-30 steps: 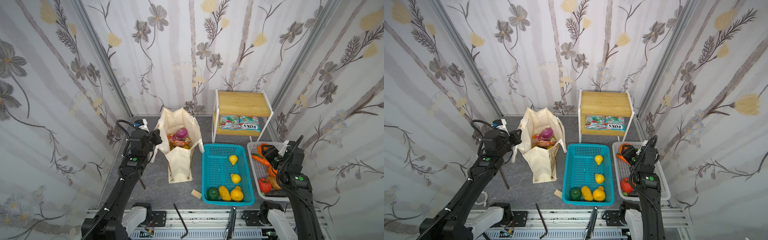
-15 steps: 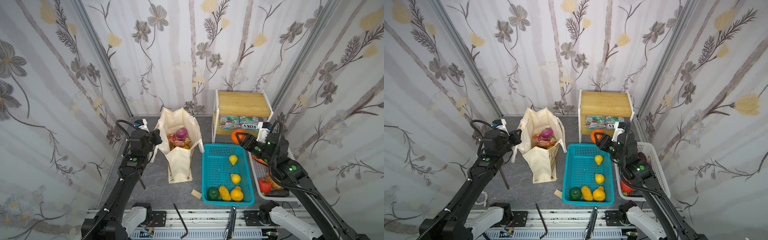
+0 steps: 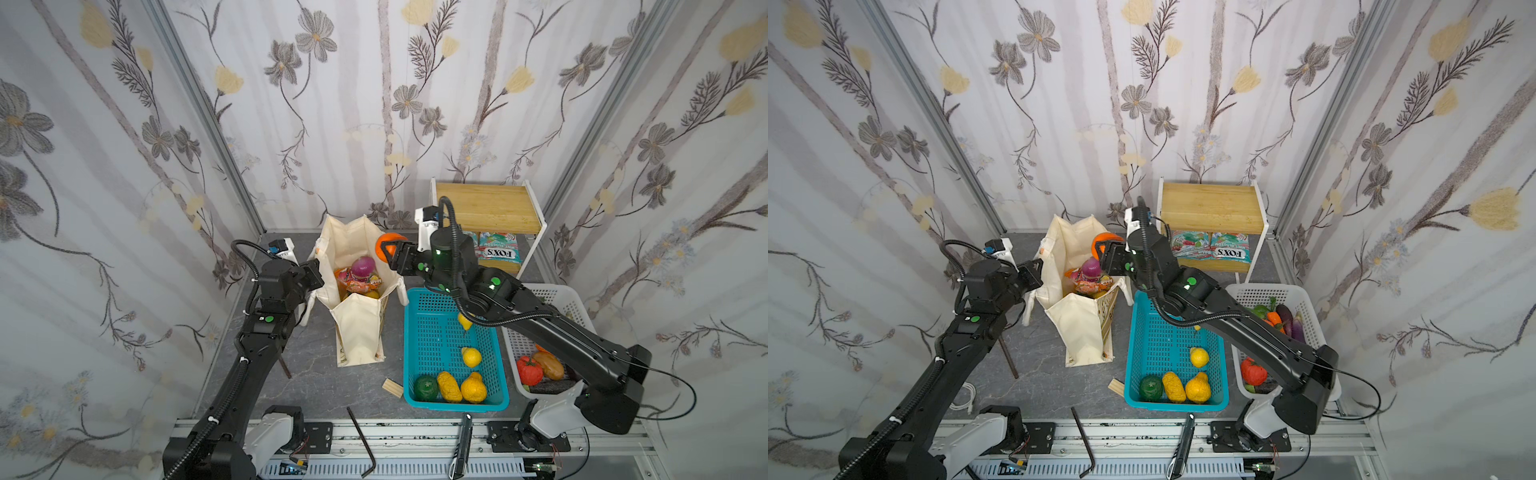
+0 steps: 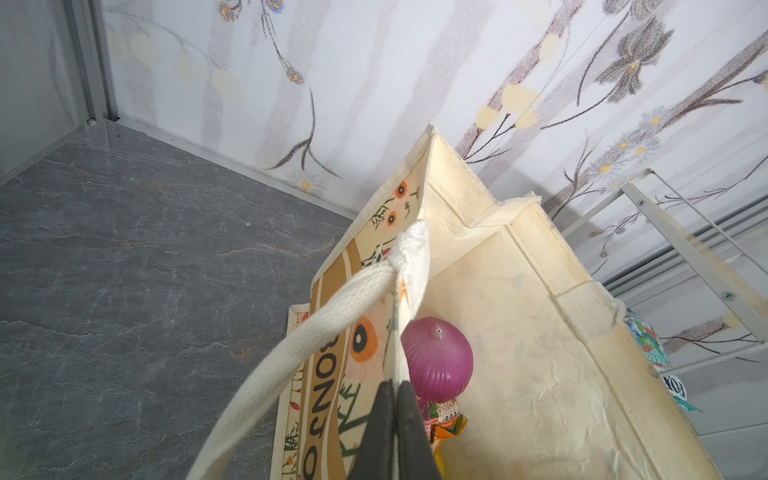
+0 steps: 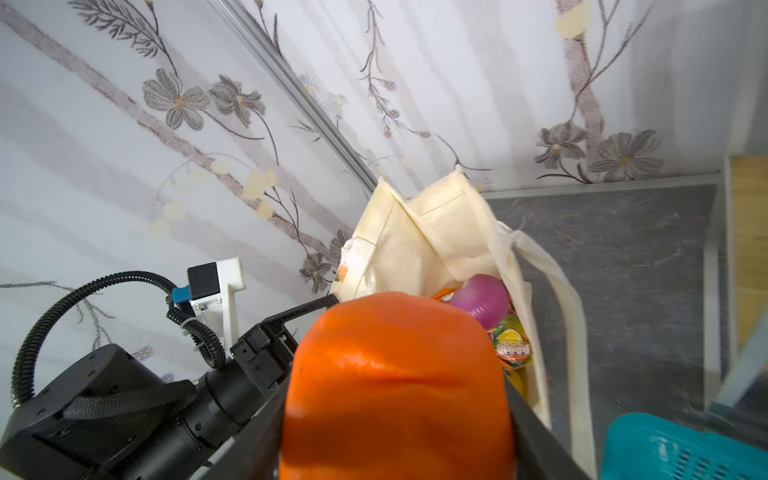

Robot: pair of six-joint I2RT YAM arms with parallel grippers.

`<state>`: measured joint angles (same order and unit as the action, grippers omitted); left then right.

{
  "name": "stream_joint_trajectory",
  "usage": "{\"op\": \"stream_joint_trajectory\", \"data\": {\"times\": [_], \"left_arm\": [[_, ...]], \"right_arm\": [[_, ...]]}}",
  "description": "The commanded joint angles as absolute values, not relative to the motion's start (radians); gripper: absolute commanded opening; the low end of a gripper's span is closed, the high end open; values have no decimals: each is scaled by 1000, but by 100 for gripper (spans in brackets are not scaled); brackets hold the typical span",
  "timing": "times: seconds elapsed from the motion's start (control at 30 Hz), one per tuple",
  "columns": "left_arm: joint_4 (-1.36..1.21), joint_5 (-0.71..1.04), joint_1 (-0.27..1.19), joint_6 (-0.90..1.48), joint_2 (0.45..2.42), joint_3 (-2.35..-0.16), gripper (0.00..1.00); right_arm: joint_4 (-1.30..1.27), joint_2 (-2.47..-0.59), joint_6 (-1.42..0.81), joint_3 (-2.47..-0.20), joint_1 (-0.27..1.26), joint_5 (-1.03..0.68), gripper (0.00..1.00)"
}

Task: Place the food into the grocery bag and tie it
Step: 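Lift the orange tomato and carry it into the tote bag, then open the right gripper to drop the tomato and raise it from the bag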

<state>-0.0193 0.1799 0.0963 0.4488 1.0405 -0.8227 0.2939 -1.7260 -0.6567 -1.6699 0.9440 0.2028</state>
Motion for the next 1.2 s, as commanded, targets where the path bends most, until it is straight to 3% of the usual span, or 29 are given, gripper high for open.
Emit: {"op": "stream_joint_trajectory", "data": {"times": [0.0, 0.2, 0.83, 0.9, 1.03, 1.17], "left_arm": [[-37, 189, 95, 451, 1035, -819, 0], [-38, 191, 96, 454, 1035, -818, 0], [-40, 186, 95, 453, 1042, -816, 0], [-40, 181, 95, 450, 1043, -815, 0], [-40, 164, 95, 442, 1043, -813, 0], [-40, 160, 95, 437, 1034, -811, 0]], "right_arm": [[407, -1863, -630, -1834, 985, 257, 58], [650, -2153, -655, -2156, 1021, 272, 58], [710, -2395, -669, -2168, 1005, 112, 65], [718, -2403, -667, -2167, 1002, 101, 70], [720, -2386, -632, -2165, 999, 78, 99], [718, -2342, -627, -2166, 997, 103, 100]]}}
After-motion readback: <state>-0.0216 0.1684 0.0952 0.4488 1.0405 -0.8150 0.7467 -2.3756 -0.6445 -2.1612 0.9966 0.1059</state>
